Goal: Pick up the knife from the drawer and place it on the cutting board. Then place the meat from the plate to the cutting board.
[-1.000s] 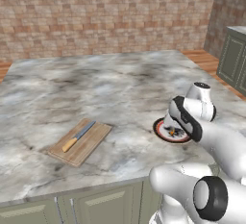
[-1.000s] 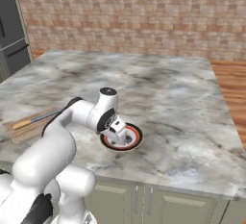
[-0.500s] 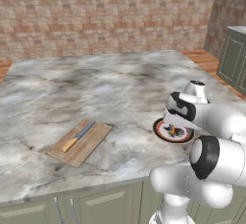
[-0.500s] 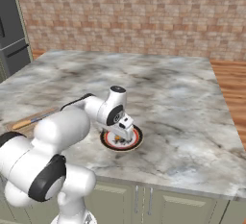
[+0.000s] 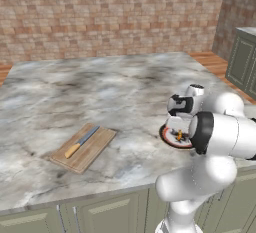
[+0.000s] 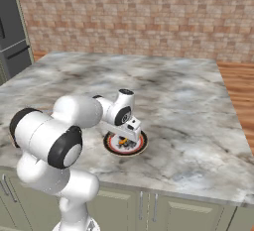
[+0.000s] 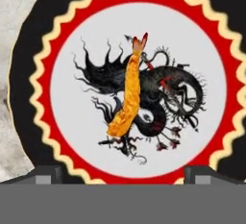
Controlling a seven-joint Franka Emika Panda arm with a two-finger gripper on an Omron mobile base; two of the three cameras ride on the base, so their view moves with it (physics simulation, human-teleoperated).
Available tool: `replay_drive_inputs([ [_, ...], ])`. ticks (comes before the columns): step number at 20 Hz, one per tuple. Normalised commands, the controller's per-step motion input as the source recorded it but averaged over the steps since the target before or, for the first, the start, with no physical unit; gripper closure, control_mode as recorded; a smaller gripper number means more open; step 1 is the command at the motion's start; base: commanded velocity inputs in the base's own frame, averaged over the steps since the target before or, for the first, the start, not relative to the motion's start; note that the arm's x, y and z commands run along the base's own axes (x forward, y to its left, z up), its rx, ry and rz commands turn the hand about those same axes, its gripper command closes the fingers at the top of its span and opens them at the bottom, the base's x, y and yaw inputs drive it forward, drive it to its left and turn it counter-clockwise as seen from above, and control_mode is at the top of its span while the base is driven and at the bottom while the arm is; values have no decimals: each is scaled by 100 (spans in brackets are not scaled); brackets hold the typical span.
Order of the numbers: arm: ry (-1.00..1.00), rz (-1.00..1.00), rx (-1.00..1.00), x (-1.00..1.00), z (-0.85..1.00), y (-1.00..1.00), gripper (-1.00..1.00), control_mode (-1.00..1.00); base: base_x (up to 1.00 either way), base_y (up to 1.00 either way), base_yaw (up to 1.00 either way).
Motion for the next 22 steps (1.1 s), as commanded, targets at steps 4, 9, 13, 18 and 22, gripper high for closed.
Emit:
replay_drive_inputs([
  [4,4,4,0,33,-31,0,-100,-100,0,0,0],
  [9,1,4,0,31,-32,0,-100,-100,0,0,0],
  [13,0,4,0,28,-25,0,-100,-100,0,0,0],
  [18,0,5,0,19,-22,-11,-100,-100,0,0,0],
  [22,1,4,0,14,-37,-7,100,-100,0,0,0],
])
